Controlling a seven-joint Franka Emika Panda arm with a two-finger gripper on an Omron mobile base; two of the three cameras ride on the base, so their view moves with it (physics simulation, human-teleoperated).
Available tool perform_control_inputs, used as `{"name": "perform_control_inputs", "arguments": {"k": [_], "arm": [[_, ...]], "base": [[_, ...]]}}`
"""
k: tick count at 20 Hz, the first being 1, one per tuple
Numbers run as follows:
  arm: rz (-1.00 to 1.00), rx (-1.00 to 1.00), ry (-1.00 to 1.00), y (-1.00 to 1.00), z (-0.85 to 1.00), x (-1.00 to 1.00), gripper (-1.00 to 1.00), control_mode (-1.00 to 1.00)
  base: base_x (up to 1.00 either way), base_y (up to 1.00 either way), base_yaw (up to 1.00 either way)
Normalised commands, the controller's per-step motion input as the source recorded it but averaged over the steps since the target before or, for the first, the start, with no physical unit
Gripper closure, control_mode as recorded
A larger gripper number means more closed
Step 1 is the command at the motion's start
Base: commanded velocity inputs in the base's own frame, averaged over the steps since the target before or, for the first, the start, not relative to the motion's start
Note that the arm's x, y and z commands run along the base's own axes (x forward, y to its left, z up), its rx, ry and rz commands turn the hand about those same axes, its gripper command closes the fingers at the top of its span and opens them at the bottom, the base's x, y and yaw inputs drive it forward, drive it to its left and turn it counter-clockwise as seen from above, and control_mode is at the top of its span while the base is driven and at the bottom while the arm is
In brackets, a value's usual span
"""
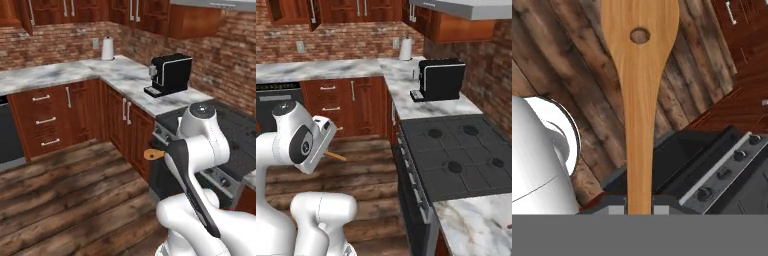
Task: Organize the utensils by type. Pick up the wooden spoons from the counter and place them in the open cabinet. Then pick up the metallic utensils from the counter and place them in the open drawer.
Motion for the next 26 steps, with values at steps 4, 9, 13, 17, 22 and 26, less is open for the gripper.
{"name": "perform_control_inputs", "arguments": {"k": [4,9,13,17,22,26], "arm": [[0.0,0.0,0.0,0.0,0.0,0.0,1.0,1.0],[0.0,0.0,0.0,0.0,0.0,0.0,1.0,1.0],[0.0,0.0,0.0,0.0,0.0,0.0,1.0,1.0],[0.0,0.0,0.0,0.0,0.0,0.0,1.0,1.0],[0.0,0.0,0.0,0.0,0.0,0.0,1.0,1.0],[0.0,0.0,0.0,0.0,0.0,0.0,1.0,1.0]], "base": [[0.86,0.71,0.41],[0.99,0.77,0.31],[0.92,0.77,0.24],[0.81,0.55,0.16],[0.85,0.46,0.15],[0.86,0.38,0.15]]}}
